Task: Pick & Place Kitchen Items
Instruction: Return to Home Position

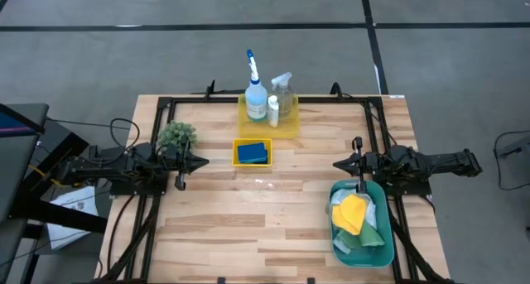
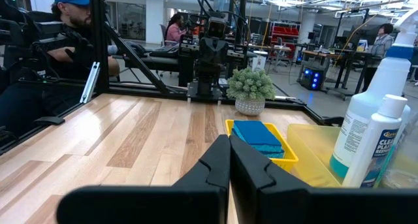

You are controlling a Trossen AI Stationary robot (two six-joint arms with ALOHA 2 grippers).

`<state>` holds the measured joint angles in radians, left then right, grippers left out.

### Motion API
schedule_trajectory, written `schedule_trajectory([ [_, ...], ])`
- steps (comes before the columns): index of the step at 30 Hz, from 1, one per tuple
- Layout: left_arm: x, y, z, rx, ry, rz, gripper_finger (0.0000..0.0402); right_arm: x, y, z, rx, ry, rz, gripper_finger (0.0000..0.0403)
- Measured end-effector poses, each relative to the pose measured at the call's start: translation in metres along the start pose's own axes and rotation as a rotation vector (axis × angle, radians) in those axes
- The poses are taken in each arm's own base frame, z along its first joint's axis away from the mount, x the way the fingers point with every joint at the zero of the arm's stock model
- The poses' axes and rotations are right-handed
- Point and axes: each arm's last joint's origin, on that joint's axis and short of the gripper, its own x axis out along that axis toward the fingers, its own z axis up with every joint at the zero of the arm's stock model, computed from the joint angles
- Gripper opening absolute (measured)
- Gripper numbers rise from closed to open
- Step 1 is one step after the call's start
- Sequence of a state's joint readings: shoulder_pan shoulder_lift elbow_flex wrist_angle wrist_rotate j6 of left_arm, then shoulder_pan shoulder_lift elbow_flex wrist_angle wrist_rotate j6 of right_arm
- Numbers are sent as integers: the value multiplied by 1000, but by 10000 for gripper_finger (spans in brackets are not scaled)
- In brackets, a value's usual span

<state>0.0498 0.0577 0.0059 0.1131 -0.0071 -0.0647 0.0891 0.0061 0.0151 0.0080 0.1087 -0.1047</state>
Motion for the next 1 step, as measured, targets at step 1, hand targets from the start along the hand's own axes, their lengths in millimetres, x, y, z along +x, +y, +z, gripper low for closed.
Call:
schedule_trajectory([
  [1, 0, 0, 0, 0, 0, 0, 0, 0, 0, 0, 0, 0, 0, 0],
])
